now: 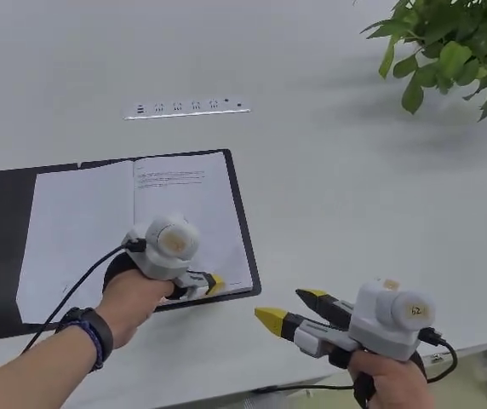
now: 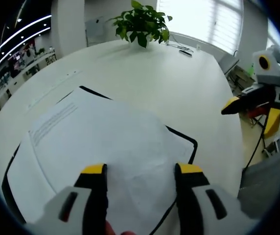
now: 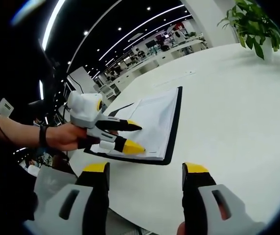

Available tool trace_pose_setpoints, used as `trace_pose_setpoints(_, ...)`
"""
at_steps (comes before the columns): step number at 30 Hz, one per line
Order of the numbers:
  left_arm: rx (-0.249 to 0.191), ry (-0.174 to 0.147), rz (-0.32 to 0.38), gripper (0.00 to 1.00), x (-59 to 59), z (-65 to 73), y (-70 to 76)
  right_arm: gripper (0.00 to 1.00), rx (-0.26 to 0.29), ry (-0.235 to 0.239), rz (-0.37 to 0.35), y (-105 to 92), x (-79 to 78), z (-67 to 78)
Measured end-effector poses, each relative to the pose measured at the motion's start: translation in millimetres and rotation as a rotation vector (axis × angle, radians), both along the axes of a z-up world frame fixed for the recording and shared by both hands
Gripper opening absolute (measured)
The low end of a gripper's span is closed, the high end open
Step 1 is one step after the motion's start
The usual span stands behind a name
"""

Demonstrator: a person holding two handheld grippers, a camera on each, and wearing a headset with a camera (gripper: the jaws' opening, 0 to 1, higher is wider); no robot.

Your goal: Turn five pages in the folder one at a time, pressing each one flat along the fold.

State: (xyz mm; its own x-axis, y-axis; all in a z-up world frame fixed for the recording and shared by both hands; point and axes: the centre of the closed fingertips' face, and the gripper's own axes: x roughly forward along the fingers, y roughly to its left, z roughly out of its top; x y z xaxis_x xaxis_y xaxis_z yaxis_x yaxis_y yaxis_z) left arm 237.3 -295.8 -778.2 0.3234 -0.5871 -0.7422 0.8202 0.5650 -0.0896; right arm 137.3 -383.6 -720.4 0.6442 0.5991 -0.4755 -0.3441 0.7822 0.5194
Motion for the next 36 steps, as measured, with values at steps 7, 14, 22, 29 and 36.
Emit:
trace_pose_setpoints(7,-0.042,0.023,0.044,0.44,-2.4,2.9,5.3,0.56,0.027,-0.008,-0.027,-2.8,1.3,2.8)
trace_pose_setpoints(14,-0.073,0.041,0.086,0.34,-2.2,5.0,11.1,0.53,0.045,-0.024,-0.027,2.7,6.1,6.5)
trace_pose_setpoints(22,-0.095,0.051,0.119,0.3,-4.7,6.1,17.0,0.52,0.067,-0.056,0.017,23.1,43.0,7.5)
trace_pose_setpoints(29,-0.096,0.066,0.138,0.28,-7.6,3.9,23.8,0.51,0.136,-0.071,0.049,52.2,84.7,5.6)
trace_pose_setpoints(36,-0.102,0.068,0.165,0.26,-8.7,3.0,29.8,0.51,0.195,-0.013,0.058,76.5,109.1,-11.7)
